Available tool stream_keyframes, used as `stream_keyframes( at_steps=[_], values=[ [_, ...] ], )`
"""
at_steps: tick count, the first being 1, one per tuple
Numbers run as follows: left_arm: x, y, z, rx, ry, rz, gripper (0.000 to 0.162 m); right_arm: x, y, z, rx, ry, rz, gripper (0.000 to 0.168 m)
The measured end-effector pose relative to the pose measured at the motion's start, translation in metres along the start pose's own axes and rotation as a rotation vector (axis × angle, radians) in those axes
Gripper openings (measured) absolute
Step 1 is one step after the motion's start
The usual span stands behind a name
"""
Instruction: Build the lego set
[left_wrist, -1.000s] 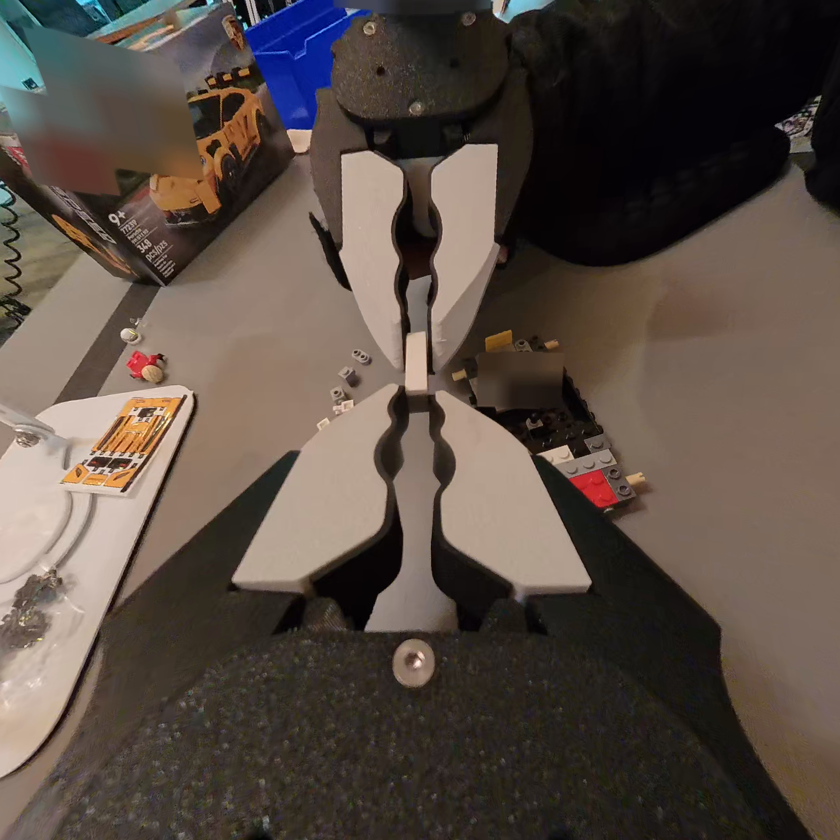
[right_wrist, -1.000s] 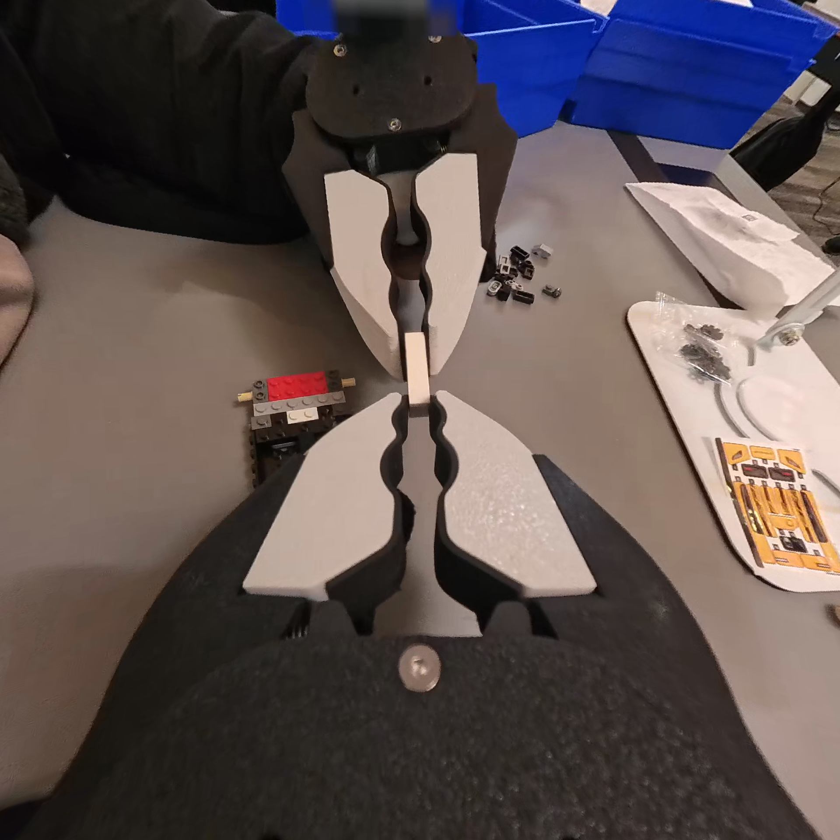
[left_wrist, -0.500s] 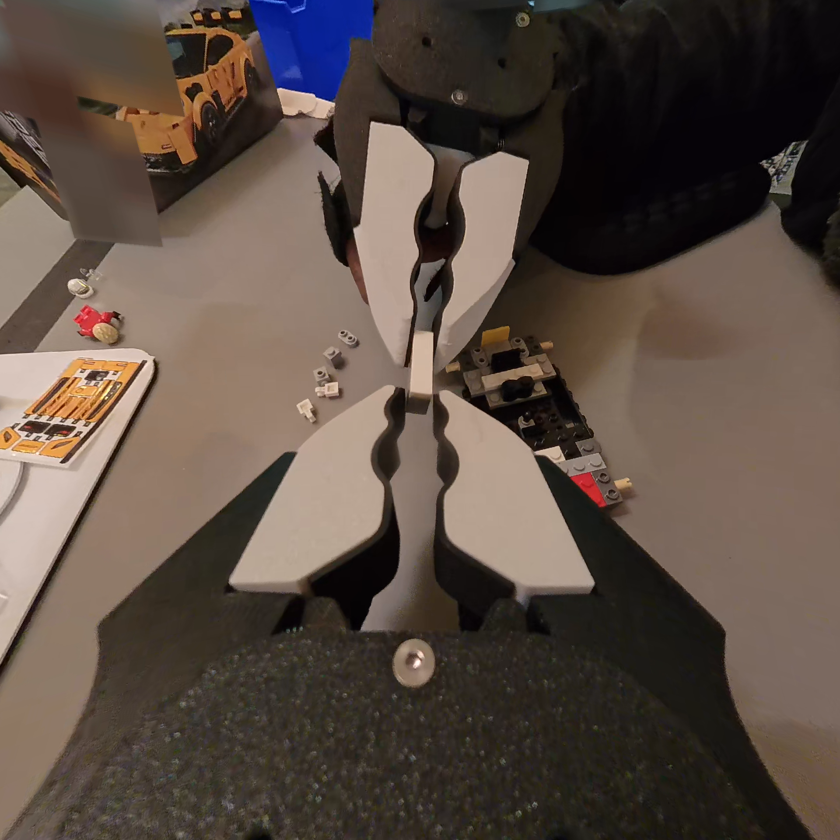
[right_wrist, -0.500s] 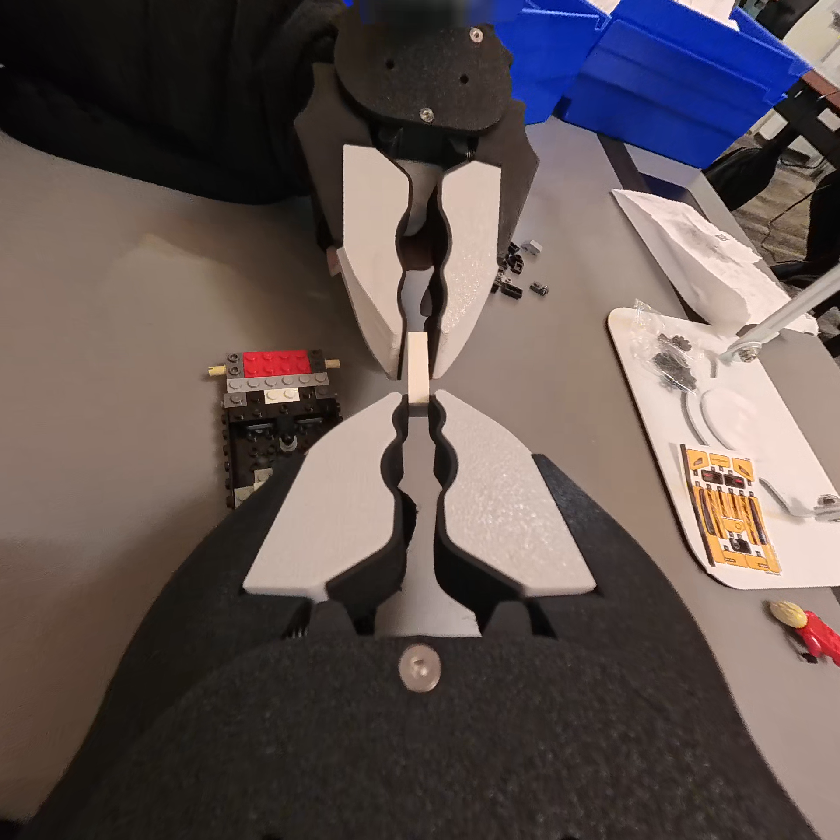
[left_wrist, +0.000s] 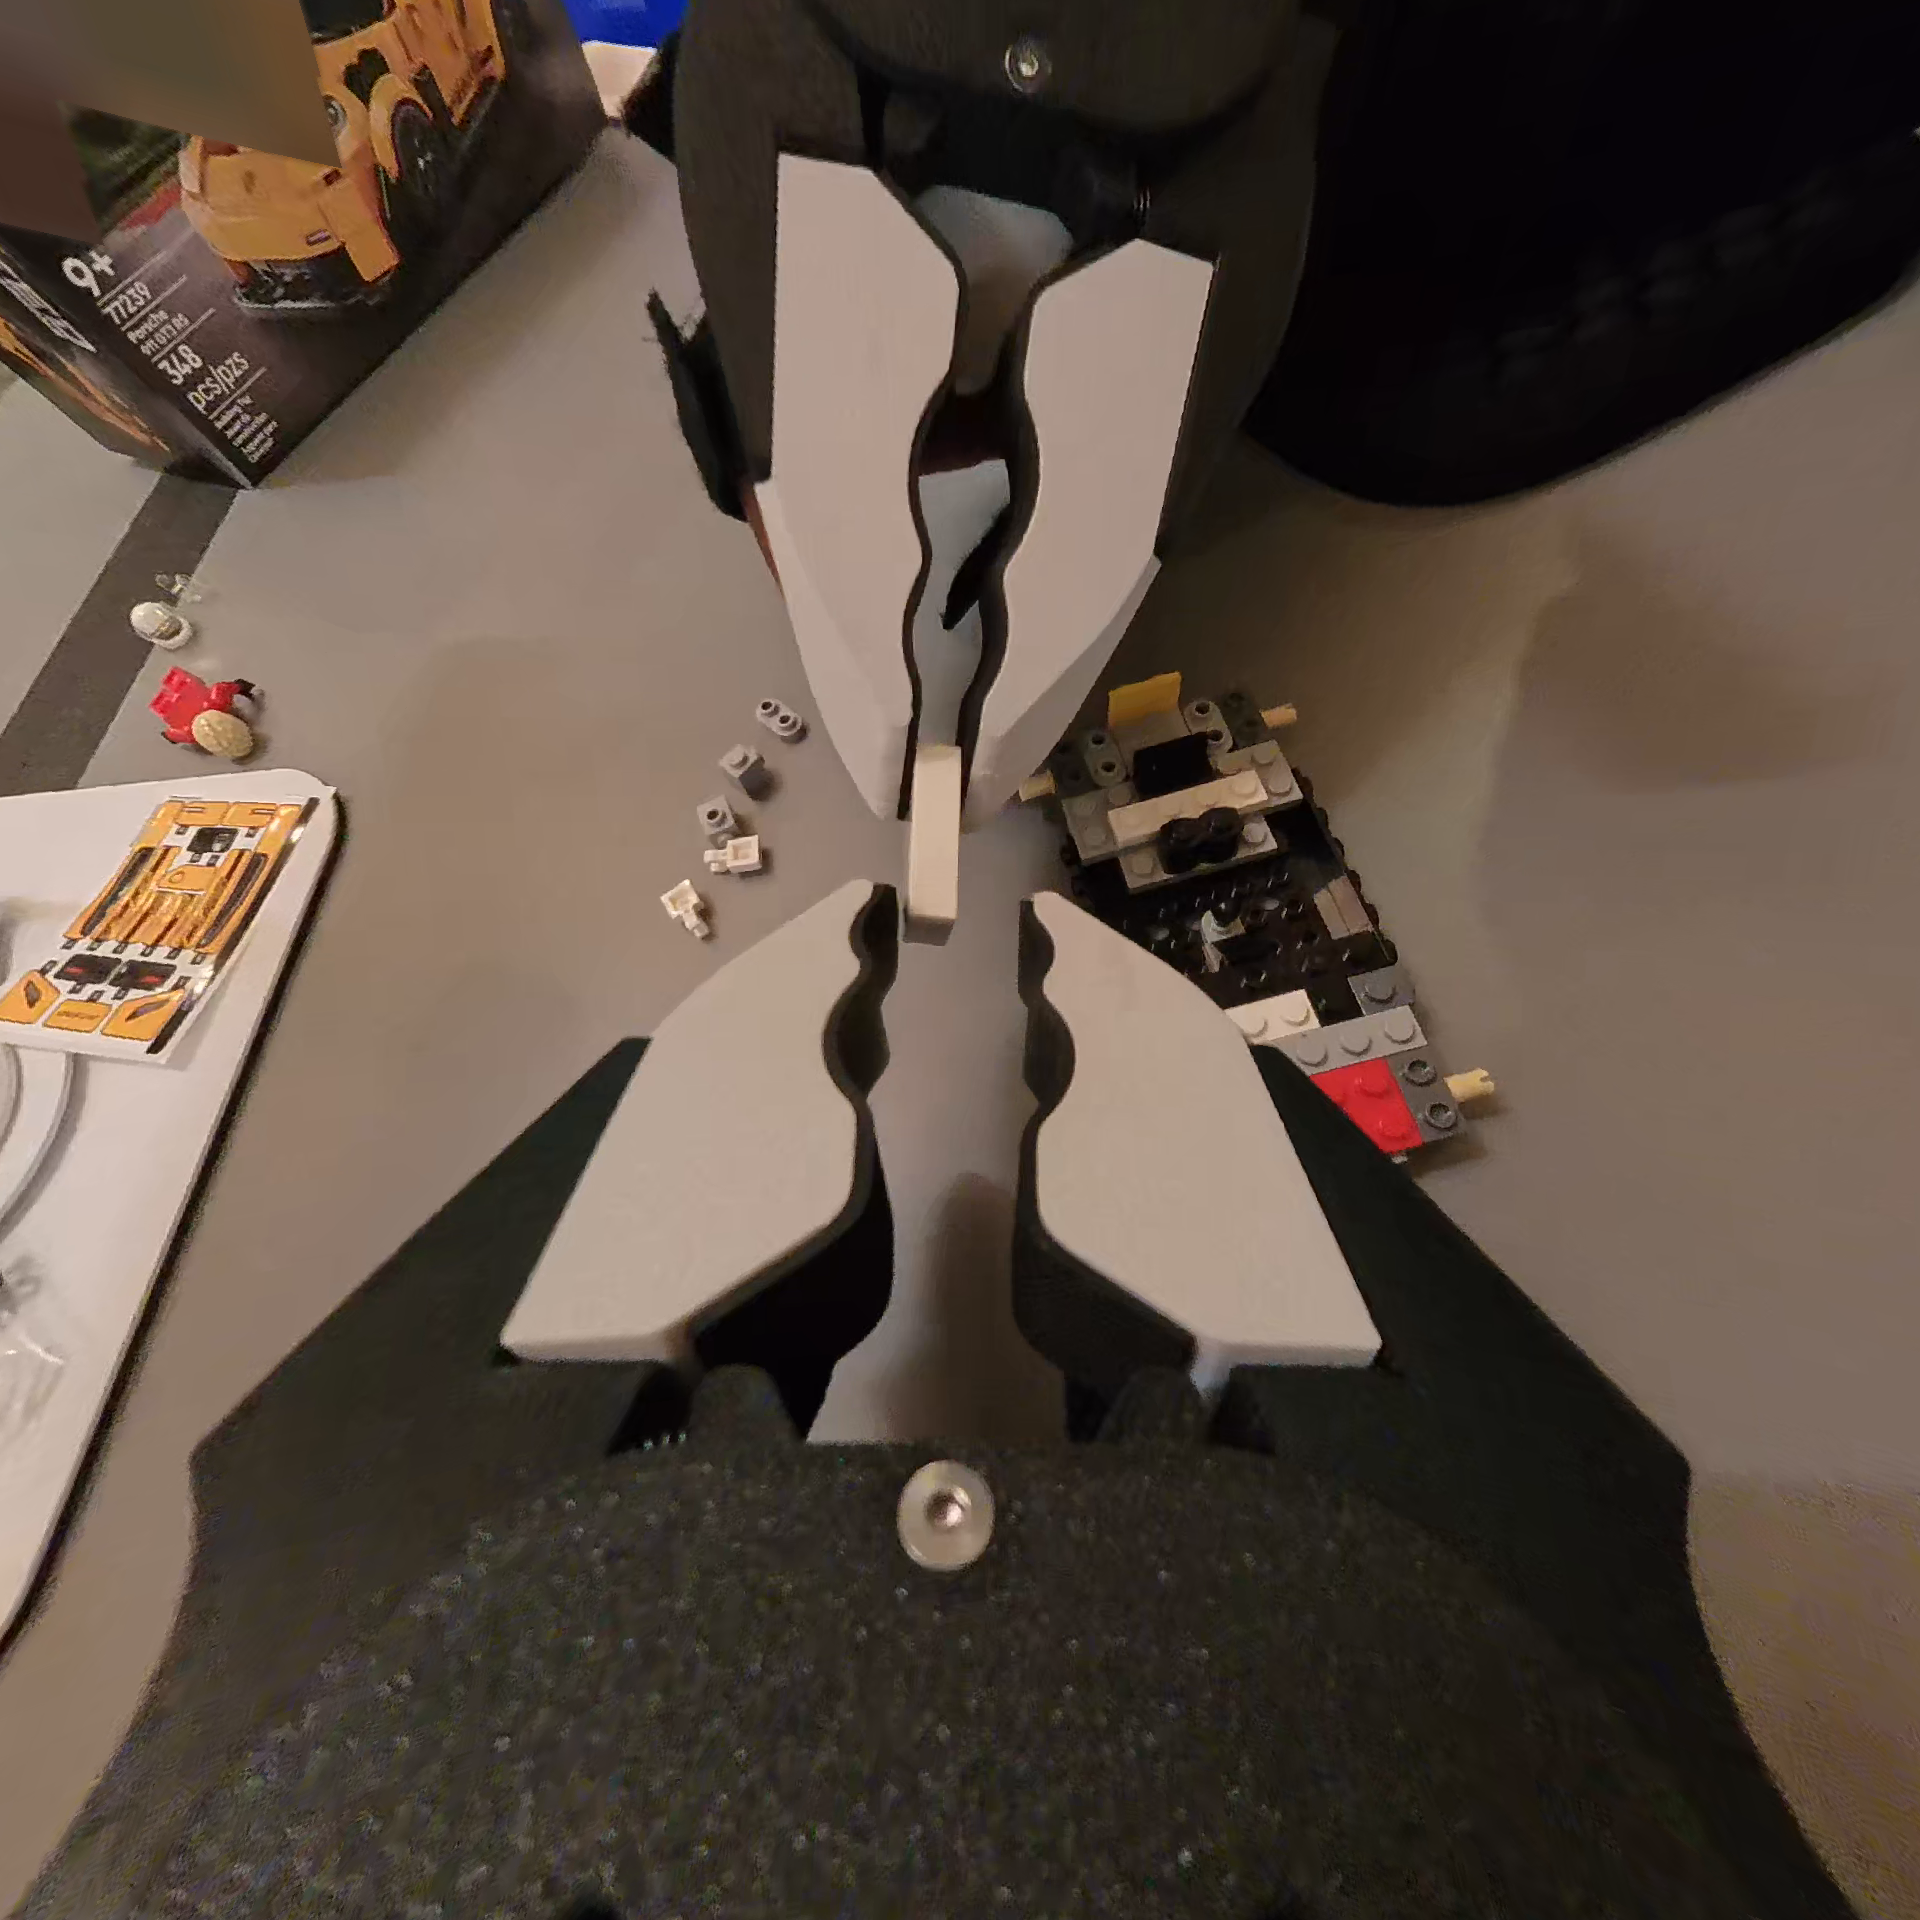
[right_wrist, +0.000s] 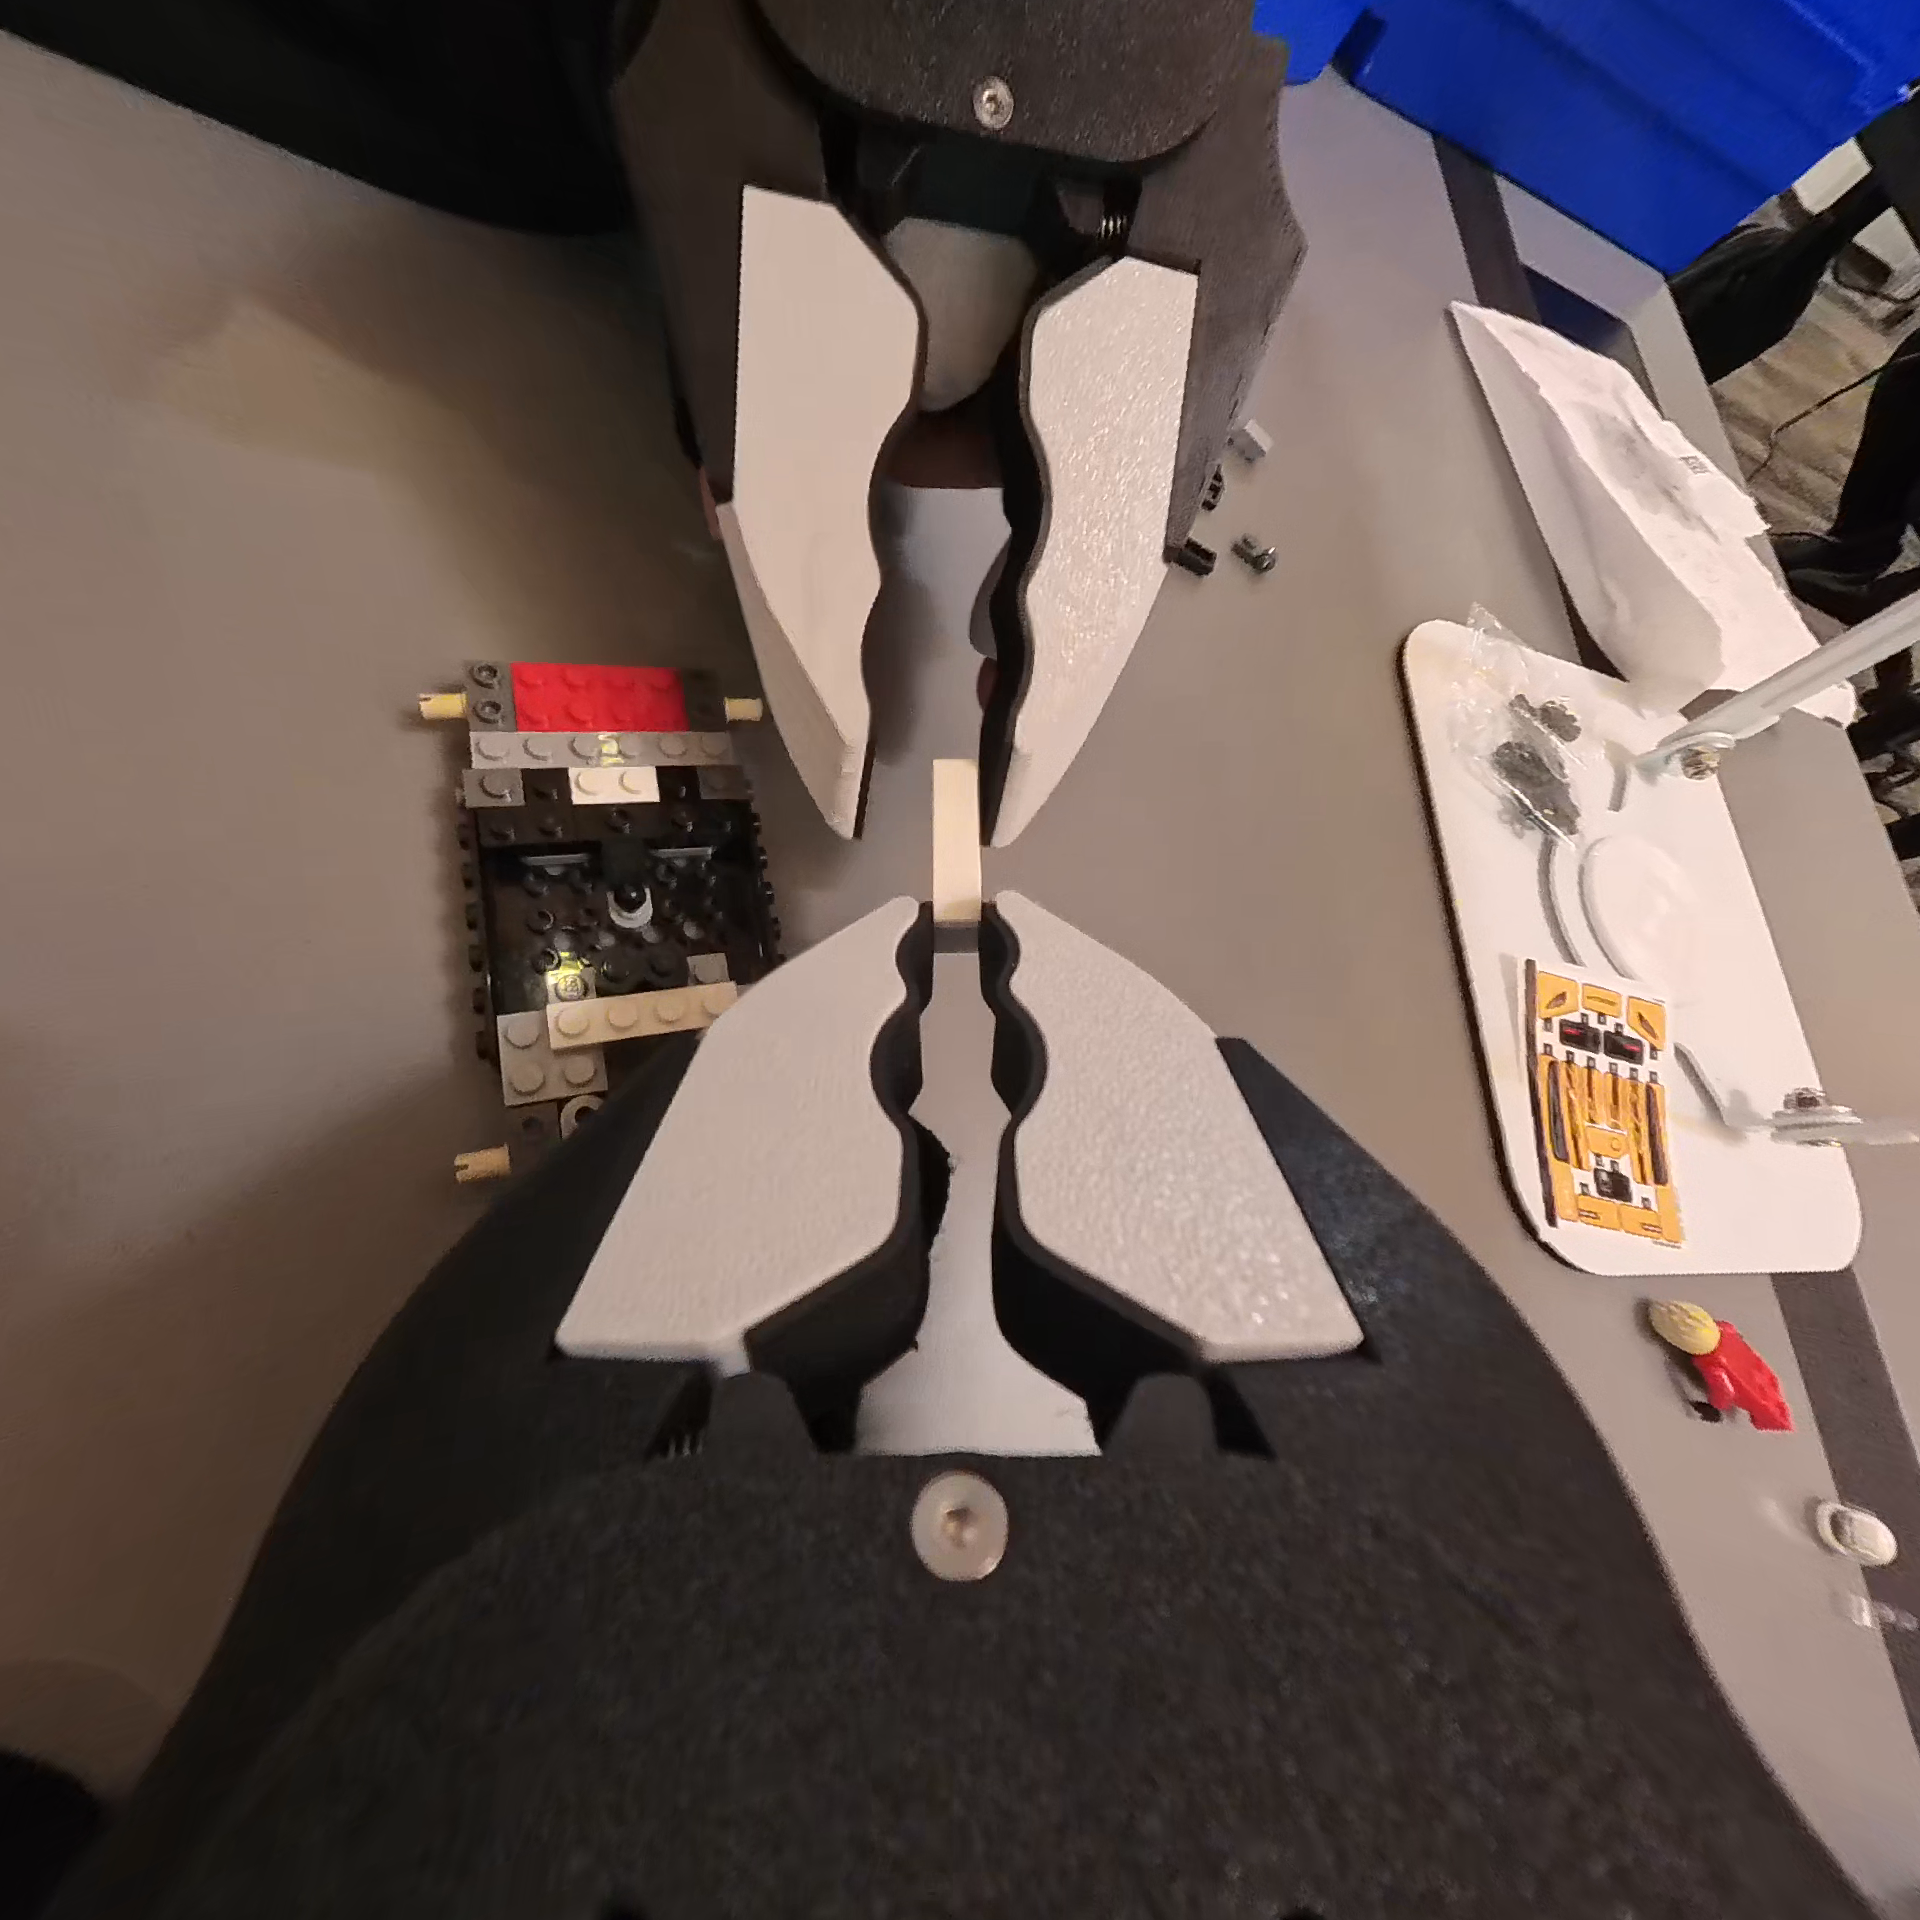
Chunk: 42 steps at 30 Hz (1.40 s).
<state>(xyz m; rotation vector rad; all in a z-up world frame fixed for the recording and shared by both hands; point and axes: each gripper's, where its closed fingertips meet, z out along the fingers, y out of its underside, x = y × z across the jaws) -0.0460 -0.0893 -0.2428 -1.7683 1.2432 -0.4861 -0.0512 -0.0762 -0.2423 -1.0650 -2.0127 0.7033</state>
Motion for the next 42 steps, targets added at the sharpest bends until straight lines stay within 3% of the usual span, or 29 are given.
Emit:
stream_keyframes(
  at_steps=[12,23,37,42],
  values=[
    [0.001,-0.002,-0.001,-0.02,-0.016,0.037,0.023,-0.007,0.007,-0.001,-0.055,-0.024,-0.008,0.008],
    [0.001,-0.001,0.004,-0.056,-0.041,0.037,0.009,-0.012,0.001,-0.001,-0.058,-0.016,-0.021,0.008],
    [-0.01,-0.06,-0.026,0.381,0.007,-0.212,0.009,0.011,-0.047,-0.032,0.314,-0.016,0.244,0.01],
    [-0.013,-0.06,-0.026,0.372,-0.012,-0.22,0.011,0.01,-0.047,-0.034,0.299,-0.034,0.254,0.007]
  ],
)
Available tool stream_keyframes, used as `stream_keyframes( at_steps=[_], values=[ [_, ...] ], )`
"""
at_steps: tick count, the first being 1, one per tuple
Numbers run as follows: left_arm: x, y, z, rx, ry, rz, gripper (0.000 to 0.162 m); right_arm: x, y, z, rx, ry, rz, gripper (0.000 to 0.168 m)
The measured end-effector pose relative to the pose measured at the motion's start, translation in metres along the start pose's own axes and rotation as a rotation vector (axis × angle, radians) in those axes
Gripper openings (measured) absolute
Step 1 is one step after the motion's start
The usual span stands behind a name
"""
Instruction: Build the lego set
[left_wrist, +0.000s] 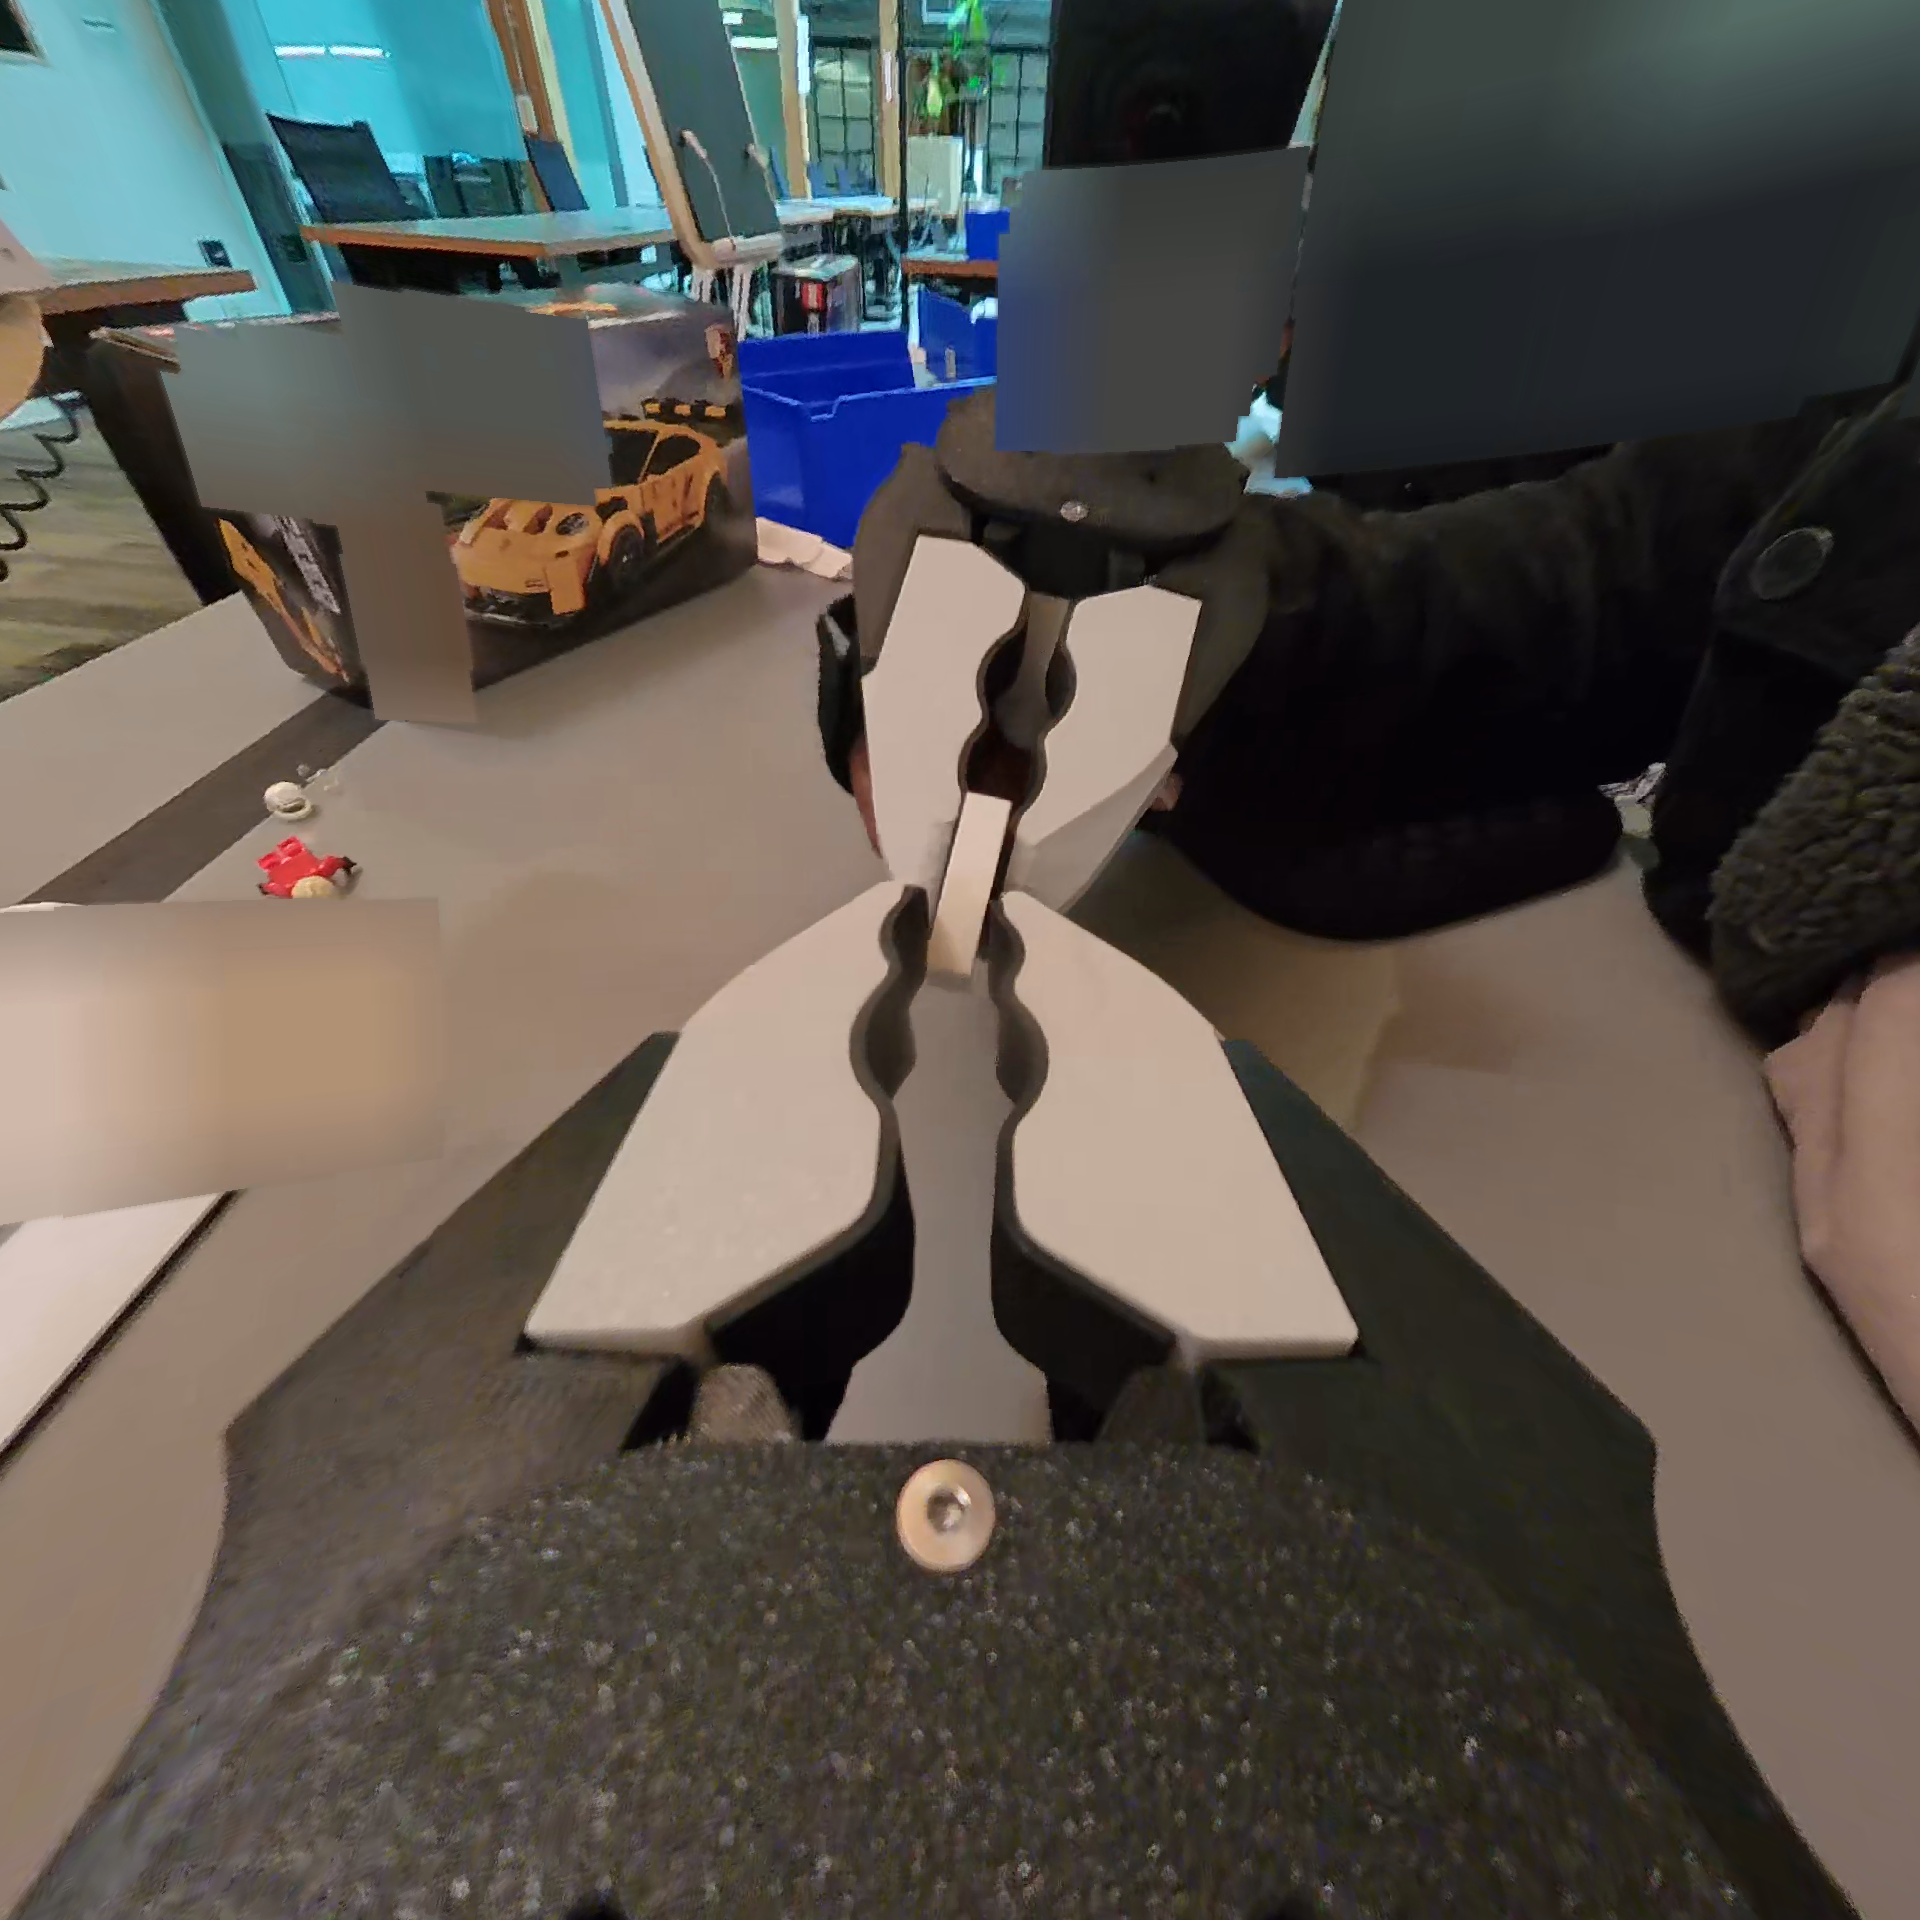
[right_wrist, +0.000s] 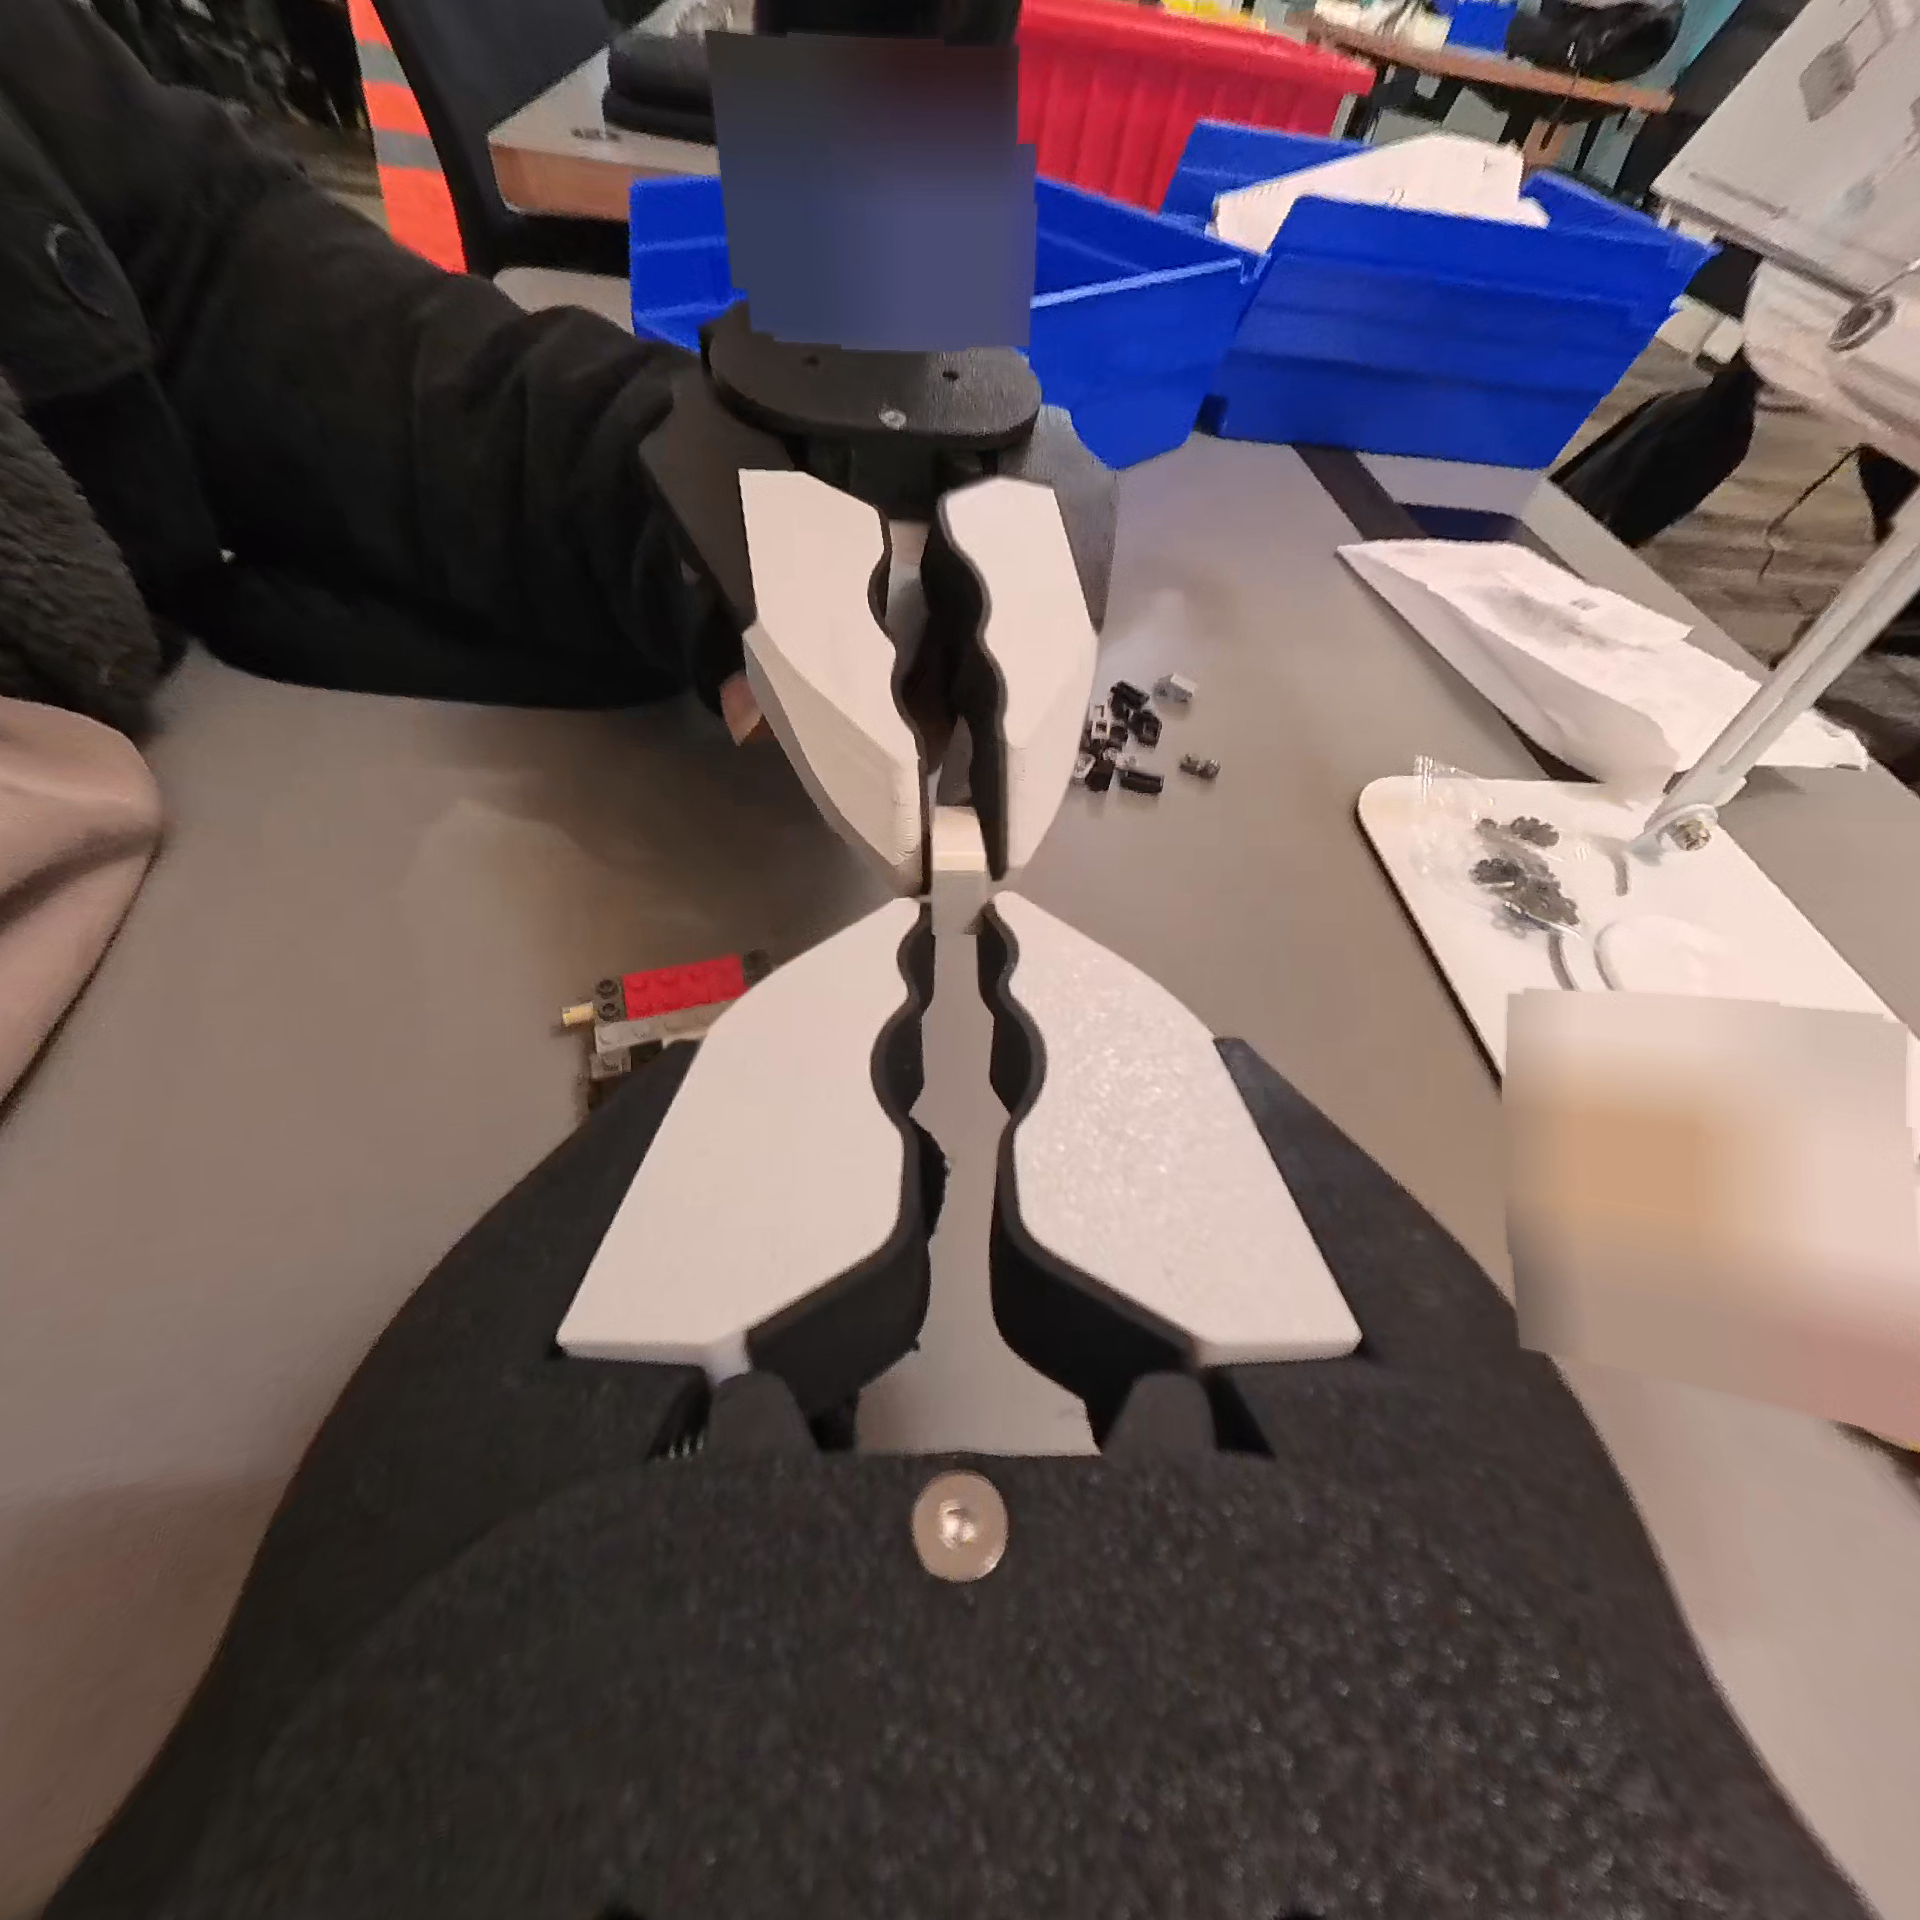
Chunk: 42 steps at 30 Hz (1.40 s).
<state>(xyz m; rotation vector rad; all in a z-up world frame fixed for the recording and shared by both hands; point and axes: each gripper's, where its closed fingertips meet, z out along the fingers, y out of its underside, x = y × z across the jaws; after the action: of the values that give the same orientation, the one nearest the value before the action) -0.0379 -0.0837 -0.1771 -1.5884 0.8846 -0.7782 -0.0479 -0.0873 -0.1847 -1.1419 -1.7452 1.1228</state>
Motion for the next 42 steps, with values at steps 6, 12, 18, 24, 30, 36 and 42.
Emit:
stream_keyframes(
  at_steps=[6,12,18,24,30,36,42],
  values=[
    [-0.005,0.017,0.003,-0.121,-0.06,0.107,0.015,0.001,0.024,0.004,-0.193,0.032,-0.069,0.007],
    [-0.002,0.04,0.008,-0.28,-0.091,0.26,0.01,-0.003,0.039,0.009,-0.314,0.048,-0.15,0.007],
    [-0.002,0.04,0.008,-0.289,-0.088,0.247,0.009,-0.003,0.038,0.009,-0.308,0.047,-0.145,0.007],
    [-0.004,0.022,0.004,-0.154,-0.044,0.085,0.008,0.004,0.021,0.005,-0.191,0.062,-0.066,0.007],
    [-0.007,-0.011,-0.015,0.102,0.079,-0.154,0.008,0.041,0.043,-0.021,-0.253,0.134,0.065,0.015],
    [-0.014,-0.018,-0.023,0.179,0.107,-0.242,0.008,0.046,0.103,-0.034,-0.493,0.102,0.112,0.02],
    [-0.012,-0.018,-0.022,0.187,0.125,-0.253,0.008,0.049,0.114,-0.033,-0.54,0.115,0.12,0.023]
  ],
)
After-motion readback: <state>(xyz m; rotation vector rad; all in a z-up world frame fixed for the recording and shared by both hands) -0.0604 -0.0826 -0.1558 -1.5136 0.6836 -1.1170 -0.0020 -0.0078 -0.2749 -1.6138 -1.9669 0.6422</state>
